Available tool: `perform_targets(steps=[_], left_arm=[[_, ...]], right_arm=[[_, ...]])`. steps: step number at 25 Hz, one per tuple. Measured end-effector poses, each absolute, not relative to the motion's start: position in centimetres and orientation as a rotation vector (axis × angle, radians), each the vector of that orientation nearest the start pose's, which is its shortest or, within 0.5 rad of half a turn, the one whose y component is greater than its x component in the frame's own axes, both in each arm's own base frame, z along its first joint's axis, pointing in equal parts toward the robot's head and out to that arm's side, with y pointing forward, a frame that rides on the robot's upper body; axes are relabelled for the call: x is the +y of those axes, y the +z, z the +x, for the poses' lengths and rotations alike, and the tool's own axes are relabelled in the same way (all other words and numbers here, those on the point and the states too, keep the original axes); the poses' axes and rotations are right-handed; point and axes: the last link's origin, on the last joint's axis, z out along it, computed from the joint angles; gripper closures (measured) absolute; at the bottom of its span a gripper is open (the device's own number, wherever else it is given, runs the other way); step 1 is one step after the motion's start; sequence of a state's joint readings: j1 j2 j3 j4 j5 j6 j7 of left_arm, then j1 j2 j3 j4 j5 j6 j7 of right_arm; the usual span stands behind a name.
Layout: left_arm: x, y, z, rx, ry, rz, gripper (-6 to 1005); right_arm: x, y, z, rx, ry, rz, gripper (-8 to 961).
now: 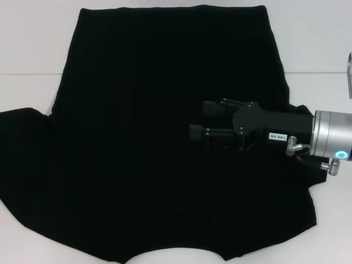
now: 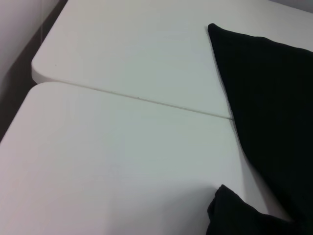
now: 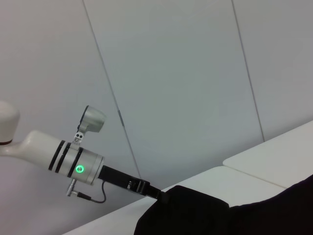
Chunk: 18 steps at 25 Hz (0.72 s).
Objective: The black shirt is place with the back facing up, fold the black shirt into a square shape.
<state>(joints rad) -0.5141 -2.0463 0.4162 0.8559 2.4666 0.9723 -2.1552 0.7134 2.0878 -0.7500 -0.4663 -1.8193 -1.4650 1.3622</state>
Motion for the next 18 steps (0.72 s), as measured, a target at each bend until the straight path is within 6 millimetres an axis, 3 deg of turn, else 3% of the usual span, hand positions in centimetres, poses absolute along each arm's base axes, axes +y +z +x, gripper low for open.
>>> perform_targets(steps=[18], left_arm=[[35.7, 11.7, -38.3, -1.421, -0.277, -1.702, 961]], right_arm=[[36.8, -3.1, 19.7, 0.582, 0.932, -2.728, 65]])
